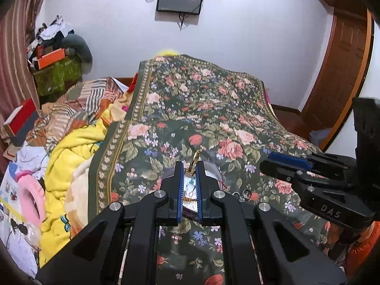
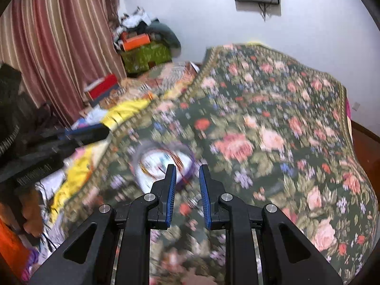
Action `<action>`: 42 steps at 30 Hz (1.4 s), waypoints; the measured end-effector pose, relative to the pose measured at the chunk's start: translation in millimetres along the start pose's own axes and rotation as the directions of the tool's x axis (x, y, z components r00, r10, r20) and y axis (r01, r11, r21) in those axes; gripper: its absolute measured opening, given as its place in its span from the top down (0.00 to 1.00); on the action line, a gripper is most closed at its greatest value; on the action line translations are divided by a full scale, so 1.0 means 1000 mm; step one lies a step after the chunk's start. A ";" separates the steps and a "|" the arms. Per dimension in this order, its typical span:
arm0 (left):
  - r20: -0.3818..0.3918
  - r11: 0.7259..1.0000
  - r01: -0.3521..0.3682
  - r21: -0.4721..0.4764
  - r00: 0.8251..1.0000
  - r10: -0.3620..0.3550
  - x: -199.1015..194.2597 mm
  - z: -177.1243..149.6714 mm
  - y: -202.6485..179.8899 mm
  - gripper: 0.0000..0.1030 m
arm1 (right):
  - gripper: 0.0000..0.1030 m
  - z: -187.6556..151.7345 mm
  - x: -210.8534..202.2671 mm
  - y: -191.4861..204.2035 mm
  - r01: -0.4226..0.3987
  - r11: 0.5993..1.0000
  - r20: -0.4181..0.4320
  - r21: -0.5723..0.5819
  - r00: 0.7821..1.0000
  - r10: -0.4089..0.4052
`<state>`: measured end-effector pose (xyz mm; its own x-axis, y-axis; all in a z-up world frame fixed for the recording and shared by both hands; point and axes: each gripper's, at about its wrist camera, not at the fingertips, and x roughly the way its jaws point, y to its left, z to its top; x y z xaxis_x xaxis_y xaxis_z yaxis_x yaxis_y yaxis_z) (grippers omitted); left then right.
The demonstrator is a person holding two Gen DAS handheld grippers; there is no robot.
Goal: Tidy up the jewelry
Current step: 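Lower the gold earring into the tin and open the left gripper, then grasp the dark ring on the bedspread with the right gripper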
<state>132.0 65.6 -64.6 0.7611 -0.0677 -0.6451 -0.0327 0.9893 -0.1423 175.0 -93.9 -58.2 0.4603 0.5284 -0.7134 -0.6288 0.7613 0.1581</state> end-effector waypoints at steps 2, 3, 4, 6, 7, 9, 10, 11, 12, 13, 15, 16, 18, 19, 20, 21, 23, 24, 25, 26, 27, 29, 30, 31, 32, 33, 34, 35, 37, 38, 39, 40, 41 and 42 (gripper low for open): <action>-0.011 1.000 0.009 -0.004 1.000 -0.009 0.006 -0.003 0.000 0.92 | 0.79 -0.009 0.008 -0.008 0.026 1.000 -0.044 -0.001 0.999 -0.026; -0.014 1.000 0.012 -0.005 1.000 -0.012 0.007 -0.004 -0.001 0.92 | 0.76 -0.012 0.010 -0.010 0.033 0.999 -0.060 -0.001 0.998 -0.033; -0.019 1.000 0.016 -0.007 1.000 -0.017 0.010 -0.005 -0.001 0.92 | 0.73 -0.016 0.013 -0.013 0.040 0.999 -0.075 -0.001 0.996 -0.040; -0.025 1.000 0.022 -0.008 0.999 -0.022 0.014 -0.007 -0.003 0.92 | 0.71 -0.026 0.019 -0.020 0.053 0.999 -0.110 -0.002 0.993 -0.053; -0.028 1.000 0.023 -0.008 0.999 -0.023 0.015 -0.008 -0.003 0.92 | 0.71 -0.031 0.022 -0.023 0.057 0.998 -0.128 -0.003 0.990 -0.057; -0.033 1.000 0.024 -0.007 0.999 -0.024 0.018 -0.009 -0.004 0.92 | 0.71 -0.036 0.028 -0.026 0.059 0.998 -0.161 -0.002 0.985 -0.059; -0.035 1.000 0.025 -0.006 0.999 -0.025 0.019 -0.010 -0.004 0.92 | 0.71 -0.040 0.032 -0.028 0.063 0.998 -0.182 -0.002 0.981 -0.062; -0.037 1.000 0.024 -0.006 0.999 -0.025 0.020 -0.010 -0.004 0.92 | 0.71 -0.042 0.036 -0.030 0.067 0.998 -0.198 -0.003 0.978 -0.066; -0.039 1.000 0.024 -0.007 0.999 -0.024 0.021 -0.011 -0.004 0.92 | 0.71 -0.044 0.039 -0.031 0.068 0.998 -0.211 -0.003 0.975 -0.067; -0.042 1.000 0.024 -0.010 0.999 -0.025 0.022 -0.012 -0.003 0.92 | 0.71 -0.045 0.043 -0.031 0.065 0.998 -0.222 -0.002 0.973 -0.064; -0.046 1.000 0.025 -0.016 0.999 -0.025 0.024 -0.013 -0.001 0.92 | 0.71 -0.047 0.048 -0.031 0.061 0.998 -0.233 -0.001 0.971 -0.060; -0.049 0.999 0.026 -0.019 0.998 -0.027 0.025 -0.014 0.000 0.92 | 0.71 -0.047 0.051 -0.031 0.062 0.998 -0.237 -0.004 0.970 -0.061; -0.055 0.999 0.025 -0.022 0.998 -0.026 0.027 -0.016 0.001 0.92 | 0.71 -0.044 0.054 -0.030 0.070 0.997 -0.227 -0.015 0.971 -0.072; -0.056 0.999 0.023 -0.023 0.998 -0.024 0.028 -0.016 0.001 0.92 | 0.71 -0.043 0.056 -0.029 0.074 0.997 -0.223 -0.023 0.972 -0.077; -0.059 0.999 0.022 -0.023 0.998 -0.023 0.028 -0.017 0.002 0.92 | 0.71 -0.042 0.058 -0.028 0.080 0.996 -0.220 -0.032 0.972 -0.085; -0.061 0.999 0.021 -0.024 0.998 -0.023 0.029 -0.017 0.003 0.92 | 0.71 -0.041 0.059 -0.028 0.085 0.996 -0.215 -0.039 0.972 -0.091; -0.062 1.000 0.018 -0.025 0.998 -0.020 0.029 -0.018 0.004 0.92 | 0.71 -0.040 0.061 -0.025 0.095 0.994 -0.207 -0.059 0.973 -0.106; -0.062 1.000 0.017 -0.026 0.998 -0.019 0.029 -0.018 0.004 0.92 | 0.71 -0.040 0.062 -0.025 0.098 0.993 -0.206 -0.064 0.972 -0.110; -0.061 0.999 0.016 -0.028 0.998 -0.018 0.029 -0.018 0.005 0.92 | 0.71 -0.041 0.061 -0.024 0.102 0.992 -0.202 -0.069 0.973 -0.114; -0.061 0.999 0.016 -0.029 0.998 -0.018 0.028 -0.019 0.005 0.92 | 0.72 -0.041 0.061 -0.024 0.105 0.992 -0.199 -0.070 0.973 -0.117; -0.060 0.999 0.015 -0.029 0.998 -0.017 0.028 -0.019 0.006 0.92 | 0.77 -0.042 0.061 -0.024 0.114 0.991 -0.195 -0.071 0.973 -0.126; -0.061 0.999 0.014 -0.029 0.998 -0.016 0.028 -0.019 0.006 0.92 | 0.81 -0.043 0.058 -0.026 0.118 0.991 -0.193 -0.062 0.973 -0.128; -0.061 1.000 0.014 -0.028 0.998 -0.016 0.028 -0.019 0.006 0.92 | 0.81 -0.042 0.058 -0.028 0.113 0.992 -0.194 -0.053 0.973 -0.122; -0.062 1.000 0.013 -0.025 0.998 -0.014 0.028 -0.020 0.005 0.92 | 0.81 -0.043 0.056 -0.029 0.111 0.993 -0.192 -0.043 0.974 -0.117; -0.064 1.000 0.013 -0.024 0.998 -0.015 0.028 -0.020 0.005 0.92 | 0.81 -0.043 0.054 -0.030 0.112 0.993 -0.189 -0.041 0.975 -0.118; -0.064 1.000 0.014 -0.024 0.998 -0.016 0.028 -0.020 0.005 0.92 | 0.81 -0.043 0.053 -0.030 0.114 0.993 -0.184 -0.041 0.976 -0.119; -0.064 1.000 0.014 -0.022 0.998 -0.016 0.028 -0.020 0.004 0.92 | 0.81 -0.043 0.050 -0.030 0.114 0.993 -0.177 -0.041 0.977 -0.119; -0.063 1.000 0.014 -0.021 0.998 -0.016 0.027 -0.020 0.004 0.92 | 0.81 -0.042 0.047 -0.029 0.110 0.993 -0.168 -0.039 0.979 -0.115; -0.062 1.000 0.016 -0.020 0.998 -0.017 0.027 -0.019 0.003 0.92 | 0.81 -0.038 0.041 -0.026 0.106 0.994 -0.147 -0.037 0.983 -0.110; -0.061 1.000 0.016 -0.020 0.998 -0.017 0.028 -0.019 0.003 0.92 | 0.81 -0.034 0.037 -0.024 0.101 0.994 -0.132 -0.036 0.986 -0.105; -0.060 1.000 0.015 -0.020 0.998 -0.016 0.028 -0.018 0.004 0.92 | 0.81 -0.031 0.035 -0.022 0.096 0.995 -0.121 -0.035 0.988 -0.100; -0.058 1.000 0.015 -0.020 0.998 -0.016 0.028 -0.017 0.004 0.92 | 0.81 -0.026 0.031 -0.019 0.091 0.995 -0.103 -0.036 0.990 -0.094; -0.057 1.000 0.016 -0.020 0.998 -0.017 0.028 -0.017 0.004 0.92 | 0.81 -0.022 0.028 -0.016 0.083 0.996 -0.087 -0.037 0.993 -0.086; -0.055 1.000 0.016 -0.020 0.998 -0.017 0.028 -0.016 0.005 0.92 | 0.81 -0.018 0.026 -0.013 0.077 0.996 -0.075 -0.038 0.994 -0.079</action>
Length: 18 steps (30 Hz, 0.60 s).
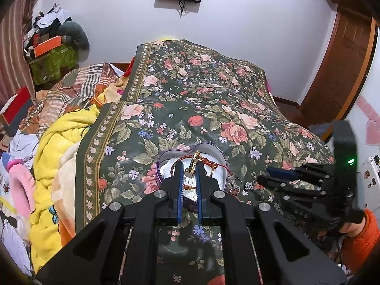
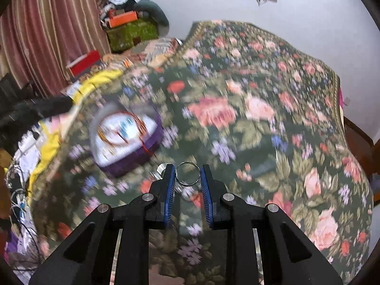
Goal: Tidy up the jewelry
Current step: 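Grasp the dark ring on the bedspread with the right gripper, then carry the dark ring into the tin and open the right gripper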
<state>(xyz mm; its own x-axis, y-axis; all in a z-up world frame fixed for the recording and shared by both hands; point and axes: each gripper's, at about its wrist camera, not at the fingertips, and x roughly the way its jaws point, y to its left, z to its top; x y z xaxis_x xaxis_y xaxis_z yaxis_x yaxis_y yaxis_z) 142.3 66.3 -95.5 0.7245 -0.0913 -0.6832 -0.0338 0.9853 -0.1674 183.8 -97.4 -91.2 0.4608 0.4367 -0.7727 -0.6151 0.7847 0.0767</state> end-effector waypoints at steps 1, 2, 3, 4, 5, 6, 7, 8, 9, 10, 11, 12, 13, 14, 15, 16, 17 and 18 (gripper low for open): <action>0.000 1.000 0.002 0.000 1.000 -0.002 0.000 0.000 0.001 0.92 | 0.81 0.005 -0.004 0.004 -0.012 1.000 0.018 -0.002 1.000 0.012; 0.000 1.000 0.003 -0.001 1.000 -0.003 0.000 0.001 0.001 0.92 | 0.81 0.009 -0.006 0.008 -0.024 1.000 0.032 -0.005 0.999 0.024; -0.001 1.000 0.006 -0.002 1.000 -0.006 0.001 0.001 0.002 0.92 | 0.81 0.013 -0.006 0.012 -0.032 0.999 0.042 -0.008 0.999 0.033; -0.003 1.000 0.007 -0.003 1.000 -0.007 0.002 0.001 0.003 0.92 | 0.81 0.017 -0.007 0.016 -0.046 0.999 0.053 -0.012 0.998 0.046; -0.006 1.000 0.009 -0.004 1.000 -0.009 0.003 0.001 0.005 0.92 | 0.81 0.020 -0.006 0.021 -0.059 0.998 0.060 -0.017 0.996 0.060; -0.010 1.000 0.012 -0.005 1.000 -0.012 0.004 0.001 0.006 0.92 | 0.81 0.022 -0.006 0.024 -0.068 0.997 0.066 -0.021 0.995 0.069; -0.014 1.000 0.015 -0.007 1.000 -0.015 0.005 0.001 0.007 0.92 | 0.81 0.025 -0.004 0.029 -0.078 0.997 0.067 -0.028 0.995 0.080; -0.021 1.000 0.021 -0.010 1.000 -0.021 0.007 0.000 0.009 0.92 | 0.81 0.026 -0.002 0.033 -0.086 0.996 0.066 -0.033 0.994 0.088; -0.026 1.000 0.025 -0.012 0.999 -0.025 0.009 -0.001 0.010 0.92 | 0.81 0.027 0.000 0.037 -0.094 0.995 0.065 -0.039 0.993 0.096; -0.032 1.000 0.027 -0.013 0.999 -0.028 0.010 -0.002 0.011 0.92 | 0.81 0.028 0.003 0.041 -0.102 0.994 0.061 -0.043 0.993 0.105; -0.038 0.999 0.029 -0.014 0.999 -0.029 0.012 -0.003 0.012 0.92 | 0.81 0.028 0.007 0.044 -0.110 0.993 0.055 -0.047 0.992 0.112; -0.047 0.999 0.032 -0.015 0.998 -0.032 0.014 -0.004 0.013 0.92 | 0.81 0.028 0.009 0.046 -0.114 0.992 0.051 -0.050 0.992 0.116; -0.052 0.999 0.034 -0.015 0.998 -0.035 0.016 -0.005 0.014 0.92 | 0.81 0.028 0.013 0.048 -0.118 0.992 0.045 -0.053 0.992 0.121; -0.057 0.999 0.037 -0.016 0.998 -0.038 0.017 -0.006 0.014 0.92 | 0.81 0.028 0.016 0.050 -0.121 0.991 0.037 -0.055 0.992 0.123; -0.064 0.999 0.043 -0.018 0.997 -0.044 0.019 -0.006 0.015 0.92 | 0.81 0.026 0.017 0.051 -0.122 0.991 0.032 -0.055 0.992 0.124; -0.068 0.999 0.048 -0.018 0.997 -0.049 0.020 -0.007 0.015 0.92 | 0.81 0.025 0.020 0.051 -0.124 0.991 0.026 -0.055 0.992 0.126; -0.072 0.998 0.052 -0.018 0.996 -0.054 0.022 -0.007 0.016 0.92 | 0.81 0.024 0.023 0.051 -0.126 0.991 0.019 -0.053 0.992 0.127; -0.075 0.998 0.057 -0.017 0.996 -0.058 0.023 -0.007 0.015 0.92 | 0.81 0.023 0.025 0.050 -0.128 0.991 0.015 -0.050 0.992 0.128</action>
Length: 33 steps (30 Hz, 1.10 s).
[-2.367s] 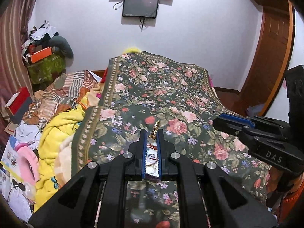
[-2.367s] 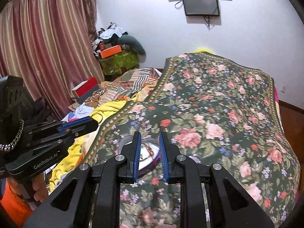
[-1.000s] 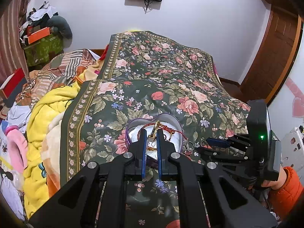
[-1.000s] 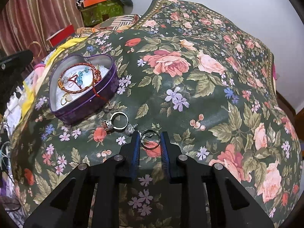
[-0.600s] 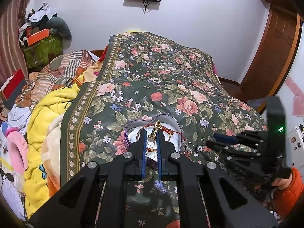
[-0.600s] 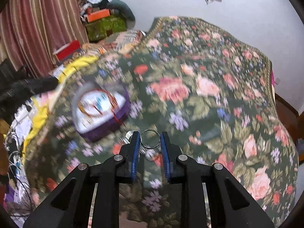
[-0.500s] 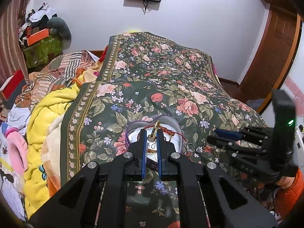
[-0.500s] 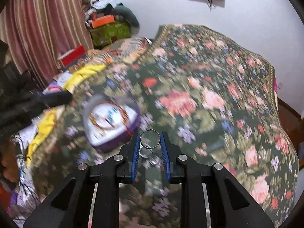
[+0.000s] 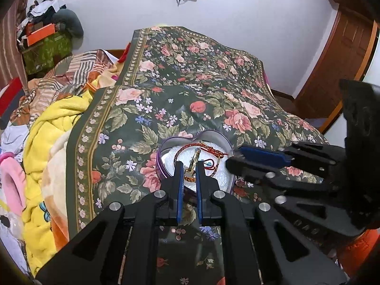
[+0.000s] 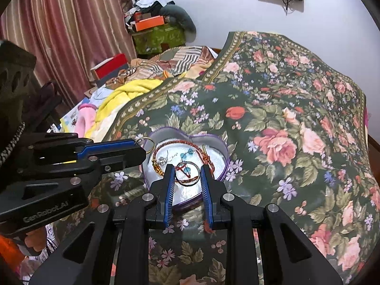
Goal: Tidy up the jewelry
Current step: 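Carry the dark ring into the tin and open the right gripper, then grasp the silver ring with red stone with the left gripper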
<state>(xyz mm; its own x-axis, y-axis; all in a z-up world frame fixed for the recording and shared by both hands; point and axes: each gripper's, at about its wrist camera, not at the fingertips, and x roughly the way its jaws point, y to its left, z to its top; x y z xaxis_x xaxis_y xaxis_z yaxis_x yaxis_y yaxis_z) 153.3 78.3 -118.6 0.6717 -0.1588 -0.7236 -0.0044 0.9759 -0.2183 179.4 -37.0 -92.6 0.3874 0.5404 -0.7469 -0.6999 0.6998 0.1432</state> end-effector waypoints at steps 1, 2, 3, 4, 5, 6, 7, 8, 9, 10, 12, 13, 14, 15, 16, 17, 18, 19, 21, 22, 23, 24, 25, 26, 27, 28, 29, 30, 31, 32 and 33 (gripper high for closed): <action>-0.005 1.000 0.008 0.001 1.000 -0.008 0.001 0.000 0.000 0.92 | 0.81 -0.001 0.002 -0.001 -0.003 1.000 -0.005 0.004 1.000 0.003; -0.008 1.000 0.015 0.003 1.000 -0.015 0.003 0.000 0.000 0.92 | 0.81 -0.002 0.003 -0.002 -0.004 1.000 -0.008 0.006 1.000 0.004; -0.013 1.000 0.022 0.009 1.000 -0.022 0.005 0.000 -0.002 0.92 | 0.81 -0.003 0.004 -0.003 -0.005 1.000 -0.011 0.009 1.000 0.005; -0.017 1.000 0.024 0.014 1.000 -0.024 0.006 0.000 -0.003 0.92 | 0.81 -0.003 0.005 -0.004 -0.007 1.000 -0.013 0.009 1.000 0.007; -0.023 0.999 0.025 0.021 0.999 -0.025 0.009 0.000 -0.004 0.92 | 0.81 -0.003 0.006 -0.004 -0.008 1.000 -0.015 0.008 1.000 0.008; -0.028 0.999 0.028 0.025 0.999 -0.027 0.011 0.000 -0.006 0.92 | 0.81 -0.003 0.007 -0.004 -0.009 1.000 -0.016 0.005 1.000 0.009; -0.032 0.999 0.029 0.028 0.999 -0.028 0.013 -0.001 -0.007 0.92 | 0.81 -0.004 0.007 -0.004 -0.010 1.000 -0.016 0.003 1.000 0.010; -0.036 0.999 0.029 0.030 0.999 -0.028 0.015 -0.001 -0.008 0.92 | 0.81 -0.004 0.007 -0.004 -0.008 1.000 -0.012 0.002 1.000 0.008; -0.041 0.999 0.030 0.030 0.999 -0.029 0.017 -0.001 -0.009 0.93 | 0.81 -0.004 0.006 -0.005 -0.013 1.000 -0.008 0.006 1.000 0.013; -0.042 0.999 0.026 0.029 0.999 -0.025 0.019 -0.001 -0.009 0.93 | 0.81 -0.005 0.006 -0.006 -0.017 1.000 -0.005 0.011 1.000 0.017; -0.046 1.000 0.013 0.023 0.999 -0.012 0.022 -0.002 -0.007 0.93 | 0.81 -0.005 0.005 -0.009 -0.028 0.999 0.000 0.021 1.000 0.028; -0.046 1.000 0.008 0.020 0.999 -0.007 0.023 -0.002 -0.006 0.93 | 0.81 -0.005 0.005 -0.009 -0.032 0.999 -0.002 0.019 0.999 0.032; -0.047 1.000 0.003 0.015 0.999 -0.002 0.024 -0.002 -0.004 0.93 | 0.81 -0.006 0.004 -0.008 -0.030 0.999 -0.003 0.016 1.000 0.030; -0.048 1.000 0.001 0.011 0.999 -0.001 0.024 -0.001 -0.003 0.93 | 0.81 -0.005 0.004 -0.008 -0.026 1.000 -0.006 0.013 1.000 0.026; -0.047 1.000 0.001 0.007 0.999 -0.001 0.024 -0.001 -0.002 0.93 | 0.81 -0.005 0.004 -0.008 -0.025 1.000 -0.009 0.011 1.000 0.025; -0.045 1.000 0.001 0.005 0.999 -0.001 0.023 -0.001 -0.002 0.93 | 0.81 -0.005 0.004 -0.008 -0.024 1.000 -0.013 0.010 1.000 0.025; -0.043 1.000 0.000 0.005 0.999 0.000 0.021 -0.001 -0.001 0.93 | 0.80 -0.005 0.004 -0.009 -0.024 1.000 -0.015 0.012 1.000 0.024; -0.041 1.000 -0.001 0.005 0.999 0.001 0.020 -0.001 -0.002 0.93 | 0.80 -0.005 0.004 -0.009 -0.025 1.000 -0.016 0.015 1.000 0.026; -0.035 1.000 -0.003 0.007 0.999 0.003 0.017 0.000 -0.002 0.93 | 0.80 -0.005 0.003 -0.010 -0.032 0.999 -0.020 0.022 0.999 0.032; -0.032 1.000 -0.004 0.009 0.999 0.004 0.015 0.001 -0.003 0.93 | 0.80 -0.005 0.003 -0.010 -0.032 0.999 -0.022 0.024 0.999 0.033; -0.028 1.000 -0.007 0.011 1.000 0.007 0.014 0.001 -0.003 0.93 | 0.80 -0.005 0.002 -0.010 -0.030 0.999 -0.022 0.024 0.999 0.030; -0.023 1.000 -0.012 0.013 1.000 0.012 0.011 0.001 -0.004 0.93 | 0.80 -0.005 0.000 -0.010 -0.028 0.999 -0.021 0.024 0.999 0.028; -0.020 1.000 -0.016 0.014 1.000 0.016 0.009 0.002 -0.004 0.93 | 0.80 -0.004 -0.002 -0.010 -0.027 0.999 -0.017 0.024 0.999 0.027; -0.016 1.000 -0.018 0.015 1.000 0.018 0.007 0.002 -0.004 0.93 | 0.80 -0.004 -0.004 -0.010 -0.025 0.999 -0.013 0.023 1.000 0.025; -0.012 1.000 -0.019 0.016 1.000 0.019 0.005 0.003 -0.005 0.93 | 0.80 -0.003 -0.006 -0.011 -0.022 0.999 -0.008 0.023 1.000 0.022; -0.008 1.000 -0.020 0.017 1.000 0.020 0.002 0.003 -0.006 0.93 | 0.80 -0.003 -0.010 -0.011 -0.018 1.000 0.000 0.023 1.000 0.018; -0.003 1.000 -0.023 0.019 1.000 0.023 -0.001 0.004 -0.006 0.93 | 0.80 -0.002 -0.015 -0.012 -0.014 1.000 0.007 0.025 1.000 0.014; 0.000 0.999 -0.025 0.020 1.000 0.025 -0.003 0.004 -0.007 0.93 | 0.80 -0.002 -0.018 -0.013 -0.011 1.000 0.014 0.028 1.000 0.011; 0.004 0.999 -0.026 0.021 1.000 0.026 -0.006 0.005 -0.007 0.93 | 0.80 -0.002 -0.023 -0.014 -0.008 0.999 0.022 0.032 1.000 0.007; 0.009 0.999 -0.028 0.022 1.000 0.027 -0.009 0.005 -0.008 0.93 | 0.80 -0.001 -0.027 -0.015 -0.003 0.999 0.028 0.036 1.000 0.002; 0.014 0.999 -0.030 0.024 0.999 0.029 -0.011 0.005 -0.009 0.93 | 0.79 -0.001 -0.032 -0.017 0.004 0.999 0.036 0.042 0.999 -0.005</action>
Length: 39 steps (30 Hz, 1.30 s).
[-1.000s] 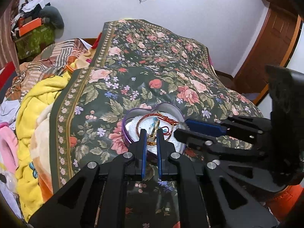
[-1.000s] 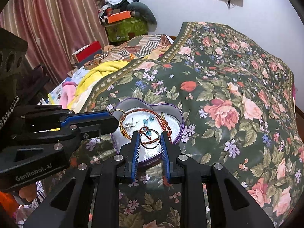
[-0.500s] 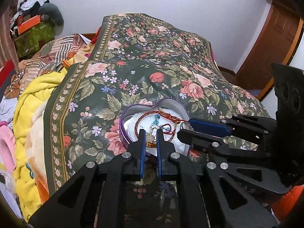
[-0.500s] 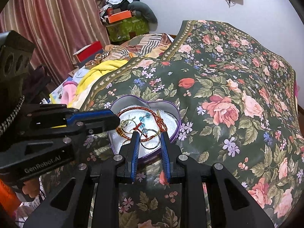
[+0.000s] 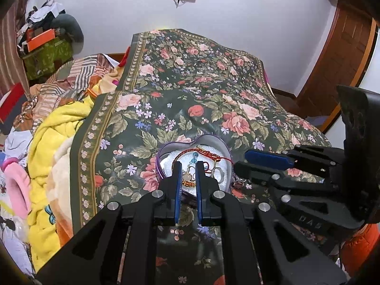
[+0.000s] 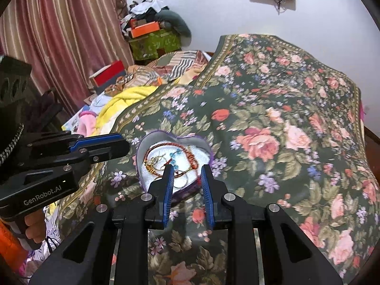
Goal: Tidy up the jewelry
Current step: 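Grasp the silver ring with red stone with the left gripper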
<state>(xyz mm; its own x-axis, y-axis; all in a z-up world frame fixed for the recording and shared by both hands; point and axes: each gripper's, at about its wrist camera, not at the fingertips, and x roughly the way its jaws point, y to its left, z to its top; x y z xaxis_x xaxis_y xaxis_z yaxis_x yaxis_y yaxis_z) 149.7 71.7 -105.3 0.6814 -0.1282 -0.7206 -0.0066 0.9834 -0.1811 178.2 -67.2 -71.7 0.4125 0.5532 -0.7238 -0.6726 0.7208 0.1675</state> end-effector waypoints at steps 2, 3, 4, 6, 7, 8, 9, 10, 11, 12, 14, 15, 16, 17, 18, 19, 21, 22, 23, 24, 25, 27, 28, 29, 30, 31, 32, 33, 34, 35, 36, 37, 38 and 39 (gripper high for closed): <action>0.009 1.000 -0.007 0.006 1.000 0.007 -0.005 0.000 -0.003 0.93 | 0.76 -0.001 -0.010 -0.005 0.015 1.000 0.013 0.014 1.000 -0.015; 0.012 1.000 -0.008 0.008 1.000 0.008 -0.008 0.001 -0.004 0.93 | 0.72 -0.002 -0.014 -0.007 0.025 1.000 0.019 0.019 0.999 -0.025; 0.014 1.000 -0.011 0.011 1.000 0.011 -0.010 0.001 -0.006 0.93 | 0.70 -0.003 -0.018 -0.011 0.040 0.999 0.025 0.024 0.999 -0.041; 0.016 1.000 -0.015 0.018 1.000 0.015 -0.014 -0.001 -0.010 0.91 | 0.66 -0.007 -0.025 -0.016 0.068 0.997 0.029 0.028 0.997 -0.068; 0.016 1.000 -0.015 0.020 1.000 0.014 -0.015 -0.001 -0.012 0.89 | 0.66 -0.010 -0.028 -0.020 0.082 0.996 0.026 0.031 0.996 -0.083; 0.015 1.000 -0.014 0.022 1.000 0.013 -0.017 -0.003 -0.014 0.86 | 0.66 -0.013 -0.030 -0.023 0.090 0.995 0.020 0.034 0.996 -0.090; 0.013 1.000 -0.011 0.022 1.000 0.010 -0.017 -0.004 -0.016 0.83 | 0.66 -0.016 -0.031 -0.027 0.097 0.995 0.011 0.039 0.995 -0.097; 0.009 1.000 -0.008 0.024 1.000 0.008 -0.017 -0.006 -0.019 0.81 | 0.66 -0.019 -0.033 -0.032 0.104 0.994 0.004 0.044 0.995 -0.105; 0.005 1.000 -0.003 0.025 1.000 0.003 -0.017 -0.008 -0.021 0.81 | 0.66 -0.024 -0.034 -0.036 0.115 0.992 -0.002 0.049 0.993 -0.115; -0.005 1.000 0.003 0.030 1.000 -0.003 -0.015 -0.011 -0.024 0.81 | 0.66 -0.029 -0.036 -0.040 0.125 0.991 -0.009 0.054 0.992 -0.124; -0.032 0.999 0.020 0.044 0.999 -0.019 -0.010 -0.018 -0.033 0.81 | 0.66 -0.036 -0.037 -0.046 0.137 0.989 -0.024 0.062 0.990 -0.136; -0.042 0.998 0.026 0.052 0.999 -0.024 -0.008 -0.021 -0.037 0.81 | 0.66 -0.041 -0.038 -0.050 0.143 0.987 -0.034 0.067 0.989 -0.141; -0.055 0.998 0.034 0.061 0.998 -0.031 -0.005 -0.025 -0.042 0.81 | 0.66 -0.045 -0.038 -0.052 0.148 0.986 -0.041 0.073 0.989 -0.145; -0.071 0.996 0.045 0.072 0.997 -0.040 -0.001 -0.029 -0.048 0.81 | 0.66 -0.048 -0.038 -0.055 0.150 0.986 -0.048 0.079 0.988 -0.146; -0.081 0.996 0.052 0.078 0.996 -0.046 0.002 -0.031 -0.052 0.81 | 0.66 -0.051 -0.039 -0.058 0.149 0.985 -0.054 0.085 0.988 -0.145; -0.097 0.994 0.064 0.085 0.994 -0.055 0.007 -0.034 -0.058 0.81 | 0.66 -0.054 -0.038 -0.060 0.148 0.985 -0.061 0.091 0.988 -0.142; -0.122 0.992 0.082 0.094 0.990 -0.070 0.016 -0.039 -0.067 0.81 | 0.66 -0.058 -0.037 -0.063 0.147 0.984 -0.073 0.099 0.988 -0.140; -0.133 0.991 0.089 0.096 0.988 -0.076 0.020 -0.041 -0.071 0.81 | 0.66 -0.060 -0.035 -0.065 0.144 0.984 -0.080 0.104 0.987 -0.136; -0.148 0.991 0.096 0.098 0.986 -0.081 0.028 -0.042 -0.075 0.81 | 0.66 -0.061 -0.033 -0.065 0.140 0.985 -0.086 0.105 0.988 -0.131; -0.154 0.991 0.096 0.098 0.985 -0.080 0.031 -0.043 -0.077 0.81 | 0.66 -0.061 -0.031 -0.066 0.136 0.985 -0.091 0.105 0.988 -0.127; -0.163 0.991 0.095 0.098 0.984 -0.078 0.037 -0.044 -0.079 0.81 | 0.66 -0.062 -0.029 -0.066 0.133 0.986 -0.094 0.103 0.988 -0.123; -0.174 0.992 0.088 0.094 0.982 -0.071 0.047 -0.044 -0.082 0.81 | 0.66 -0.063 -0.025 -0.065 0.124 0.988 -0.106 0.097 0.988 -0.114; -0.178 0.992 0.083 0.094 0.982 -0.065 0.051 -0.043 -0.082 0.81 | 0.66 -0.064 -0.021 -0.064 0.122 0.988 -0.113 0.093 0.987 -0.111; -0.181 0.993 0.077 0.094 0.982 -0.059 0.054 -0.042 -0.081 0.81 | 0.66 -0.064 -0.019 -0.064 0.120 0.989 -0.117 0.090 0.987 -0.109; -0.183 0.993 0.068 0.096 0.982 -0.050 0.058 -0.042 -0.080 0.81 | 0.66 -0.065 -0.017 -0.065 0.119 0.989 -0.120 0.089 0.987 -0.108; -0.184 0.993 0.060 0.098 0.982 -0.041 0.061 -0.041 -0.079 0.81 | 0.66 -0.065 -0.016 -0.065 0.115 0.989 -0.122 0.090 0.987 -0.104; -0.185 0.994 0.051 0.102 0.982 -0.031 0.064 -0.040 -0.078 0.81 | 0.66 -0.066 -0.015 -0.066 0.112 0.989 -0.124 0.092 0.987 -0.100; -0.188 0.994 0.046 0.103 0.982 -0.026 0.067 -0.040 -0.077 0.81 | 0.66 -0.067 -0.014 -0.067 0.109 0.990 -0.126 0.095 0.987 -0.096; -0.190 0.994 0.043 0.104 0.981 -0.023 0.069 -0.039 -0.076 0.81 | 0.66 -0.067 -0.013 -0.069 0.105 0.989 -0.129 0.100 0.987 -0.092; -0.194 0.994 0.038 0.107 0.981 -0.017 0.073 -0.039 -0.075 0.81 | 0.66 -0.067 -0.011 -0.070 0.100 0.989 -0.133 0.105 0.987 -0.086; -0.196 0.994 0.034 0.109 0.981 -0.012 0.075 -0.038 -0.074 0.81 | 0.66 -0.067 -0.010 -0.071 0.095 0.989 -0.138 0.111 0.987 -0.079; -0.196 0.993 0.032 0.111 0.981 -0.010 0.078 -0.037 -0.074 0.81 | 0.66 -0.067 -0.008 -0.072 0.087 0.989 -0.144 0.118 0.987 -0.069; -0.196 0.993 0.033 0.114 0.981 -0.010 0.080 -0.036 -0.074 0.81 | 0.66 -0.067 -0.007 -0.073 0.079 0.989 -0.148 0.122 0.987 -0.061; -0.193 0.992 0.032 0.120 0.981 -0.008 0.083 -0.035 -0.074 0.81 | 0.66 -0.066 -0.006 -0.073 0.076 0.990 -0.149 0.123 0.987 -0.057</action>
<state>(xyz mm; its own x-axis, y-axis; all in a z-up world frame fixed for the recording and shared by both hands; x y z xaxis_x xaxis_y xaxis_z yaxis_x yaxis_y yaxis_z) 181.3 -16.4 -174.6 0.5274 -0.1588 -0.8347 0.1032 0.9871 -0.1226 183.9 -150.4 -123.9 0.3537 0.4427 -0.8240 -0.5592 0.8062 0.1931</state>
